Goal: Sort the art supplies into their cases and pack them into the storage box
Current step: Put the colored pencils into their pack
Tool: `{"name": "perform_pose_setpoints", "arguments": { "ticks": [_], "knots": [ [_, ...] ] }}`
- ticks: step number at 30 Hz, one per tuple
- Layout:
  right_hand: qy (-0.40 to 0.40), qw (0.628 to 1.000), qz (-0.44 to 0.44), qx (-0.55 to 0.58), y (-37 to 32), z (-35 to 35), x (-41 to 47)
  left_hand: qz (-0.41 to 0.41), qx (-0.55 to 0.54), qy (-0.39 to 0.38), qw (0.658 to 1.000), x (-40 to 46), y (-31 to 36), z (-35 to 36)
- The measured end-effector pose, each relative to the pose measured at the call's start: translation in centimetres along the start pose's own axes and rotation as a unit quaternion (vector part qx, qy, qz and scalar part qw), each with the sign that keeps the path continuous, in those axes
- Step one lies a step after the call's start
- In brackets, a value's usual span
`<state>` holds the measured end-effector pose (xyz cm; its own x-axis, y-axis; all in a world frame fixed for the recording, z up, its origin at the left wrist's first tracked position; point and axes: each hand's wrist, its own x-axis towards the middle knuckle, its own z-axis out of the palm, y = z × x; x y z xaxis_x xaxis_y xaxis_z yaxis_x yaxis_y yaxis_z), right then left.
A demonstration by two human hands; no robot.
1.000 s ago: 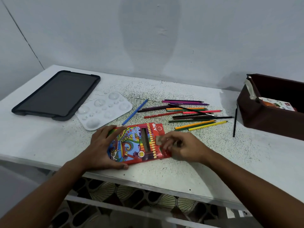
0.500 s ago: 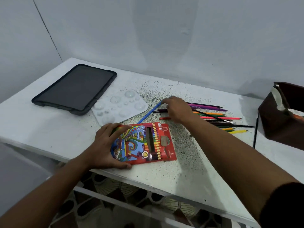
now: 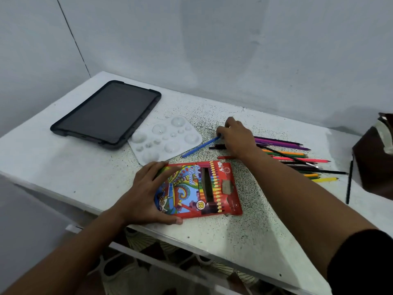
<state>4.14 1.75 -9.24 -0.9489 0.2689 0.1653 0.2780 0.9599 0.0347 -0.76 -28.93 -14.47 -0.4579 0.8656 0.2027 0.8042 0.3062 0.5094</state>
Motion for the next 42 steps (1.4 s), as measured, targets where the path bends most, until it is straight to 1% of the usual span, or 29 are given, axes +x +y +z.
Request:
{"name": "perform_pose_setpoints", "arguments": {
  "ticks": [3, 5, 8, 11, 14, 17, 20, 23, 26, 29, 30, 33, 35, 40, 42],
  "knots": [
    [0.047, 0.998, -0.015, -0.027, 2.3, -1.4, -0.9, 0.001, 0.0, 0.003, 1.0, 0.0, 0.0, 0.0],
    [0.074, 0.997, 0.004, -0.024, 4.5, -2.5, -2.0, 0.002, 0.003, 0.006, 1.0, 0.0, 0.0, 0.0],
    [0.089, 0.995, 0.042, 0.025, 8.1, -3.8, -5.4, 0.001, 0.009, 0.011, 1.0, 0.0, 0.0, 0.1],
    [0.097, 0.995, 0.023, 0.022, 10.5, -4.7, -10.5, 0.001, 0.009, 0.013, 1.0, 0.1, 0.1, 0.1],
    [0.071, 0.997, -0.014, 0.005, 11.0, -4.7, -14.9, -0.003, 0.006, 0.017, 1.0, 0.1, 0.1, 0.1],
    [0.032, 0.999, -0.035, 0.024, 10.3, -4.3, -16.9, -0.004, 0.004, 0.017, 1.0, 0.0, 0.6, 0.3],
    [0.015, 0.995, -0.068, 0.069, 8.4, -3.4, -17.6, -0.004, 0.0, 0.014, 1.0, 0.4, 1.2, 0.4],
    [-0.015, 0.986, -0.072, 0.148, 5.6, -3.1, -17.8, 0.021, 0.0, 0.011, 1.0, 1.1, 2.1, 0.9],
    [-0.051, 0.969, -0.048, 0.238, 3.1, -3.5, -17.7, 0.043, 0.006, 0.007, 0.999, 1.9, 2.9, 1.8],
    [-0.074, 0.934, 0.037, 0.347, 1.7, -3.6, -18.3, 0.056, -0.002, -0.004, 0.998, 2.6, 3.5, 2.4],
    [-0.081, 0.924, 0.052, 0.371, 1.6, -3.5, -18.6, 0.058, -0.005, -0.005, 0.998, 2.7, 3.6, 2.5],
    [-0.093, 0.905, 0.057, 0.411, 1.8, -3.2, -19.7, 0.063, -0.004, -0.004, 0.998, 3.1, 3.6, 2.7],
    [-0.099, 0.895, 0.059, 0.431, 1.6, -3.1, -20.3, 0.061, 0.001, -0.01, 0.998, 3.2, 3.4, 2.7],
    [-0.112, 0.886, 0.072, 0.444, 2.4, -3.5, -20.8, 0.068, -0.009, -0.017, 0.998, 3.8, 3.7, 2.8],
    [-0.079, 0.91, 0.09, 0.397, 4.2, -3.5, -20.8, 0.07, -0.01, -0.017, 0.997, 4.0, 3.8, 2.8]
  ]
}}
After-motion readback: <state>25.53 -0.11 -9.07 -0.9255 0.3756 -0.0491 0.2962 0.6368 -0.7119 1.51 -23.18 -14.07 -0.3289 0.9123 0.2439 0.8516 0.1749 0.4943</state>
